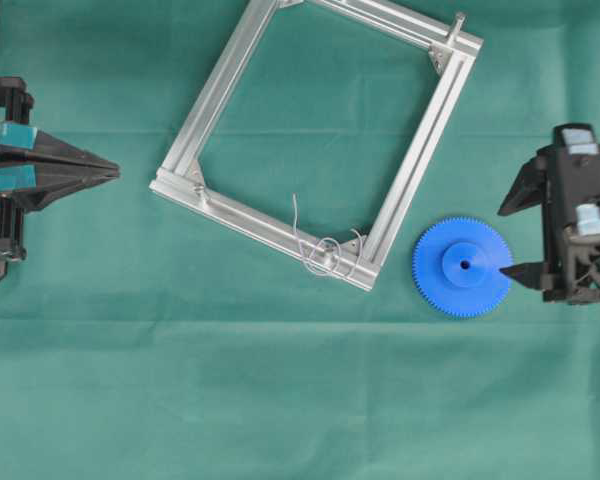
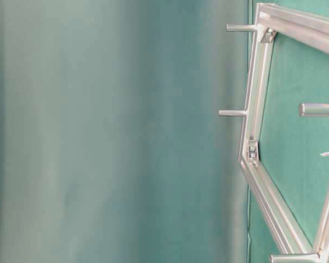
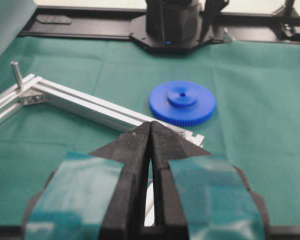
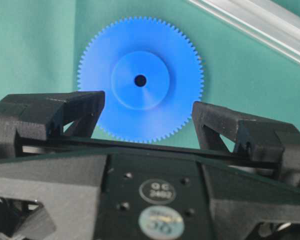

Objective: Find the location of the shaft and insert the gear.
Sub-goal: 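Lower the right gripper over the gear hub and close on it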

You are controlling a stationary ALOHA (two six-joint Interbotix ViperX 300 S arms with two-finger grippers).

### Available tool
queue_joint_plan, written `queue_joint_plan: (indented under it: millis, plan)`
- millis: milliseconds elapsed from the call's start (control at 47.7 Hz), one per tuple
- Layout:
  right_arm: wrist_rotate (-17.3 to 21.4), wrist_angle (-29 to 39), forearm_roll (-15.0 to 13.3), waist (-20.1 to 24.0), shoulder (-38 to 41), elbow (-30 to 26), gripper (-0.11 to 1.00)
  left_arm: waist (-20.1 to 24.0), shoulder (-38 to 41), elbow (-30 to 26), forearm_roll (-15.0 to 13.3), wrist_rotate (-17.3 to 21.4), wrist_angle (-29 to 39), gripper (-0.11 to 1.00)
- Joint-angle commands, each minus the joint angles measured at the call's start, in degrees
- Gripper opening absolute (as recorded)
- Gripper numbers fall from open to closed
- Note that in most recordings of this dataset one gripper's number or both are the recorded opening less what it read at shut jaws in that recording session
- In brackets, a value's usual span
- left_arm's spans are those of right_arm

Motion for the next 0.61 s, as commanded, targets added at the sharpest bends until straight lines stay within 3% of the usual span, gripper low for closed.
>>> queue_joint_plan:
  millis: [0,587]
  plan:
    - [0.09,-0.26,0.09,0.26,1.41,-1.67,0.93,0.18,0.44,-1.58,-0.09,0.00,-0.18,0.01]
    - [0.09,-7.65,0.18,2.37,12.66,-0.26,0.93,0.09,0.62,-1.58,-0.18,-0.09,-0.18,0.01]
